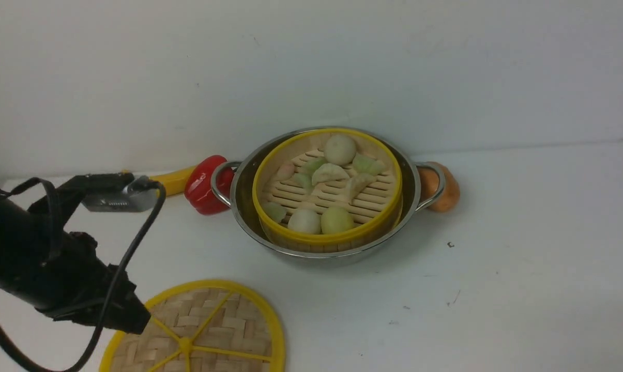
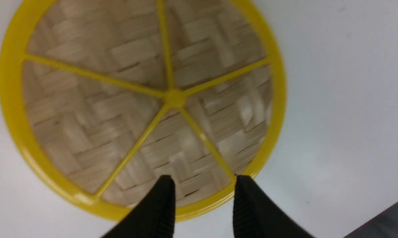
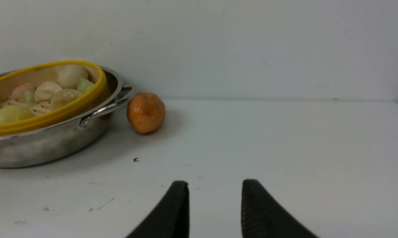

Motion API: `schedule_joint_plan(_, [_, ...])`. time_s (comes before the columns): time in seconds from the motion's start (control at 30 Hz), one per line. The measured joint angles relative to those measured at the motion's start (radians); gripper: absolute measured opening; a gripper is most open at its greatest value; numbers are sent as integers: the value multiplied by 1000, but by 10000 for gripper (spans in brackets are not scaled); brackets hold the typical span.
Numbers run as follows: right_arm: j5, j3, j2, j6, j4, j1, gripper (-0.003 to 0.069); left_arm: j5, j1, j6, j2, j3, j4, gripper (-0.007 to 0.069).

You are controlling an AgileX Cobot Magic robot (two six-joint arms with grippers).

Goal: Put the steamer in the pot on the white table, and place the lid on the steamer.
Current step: 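Grasp the bamboo steamer lid lying on the table by its centre knob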

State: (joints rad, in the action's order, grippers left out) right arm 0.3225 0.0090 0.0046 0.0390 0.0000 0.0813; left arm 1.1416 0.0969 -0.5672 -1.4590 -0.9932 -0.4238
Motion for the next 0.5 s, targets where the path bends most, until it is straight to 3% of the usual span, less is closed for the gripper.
schedule_joint_plan(0.1, [0,0,0,0,0,0,243,-10,-34,40,-22,0,52,241])
schedule_joint_plan(0.3, [0,0,0,0,0,0,243,-115,-236,172,-69,0,247,270])
schedule_joint_plan(0.37, [0,0,0,0,0,0,243,-158,-281,250,-80,0,318,313])
schedule_joint_plan(0.5, [0,0,0,0,0,0,243,-204,-323,308,-110,0,340,398])
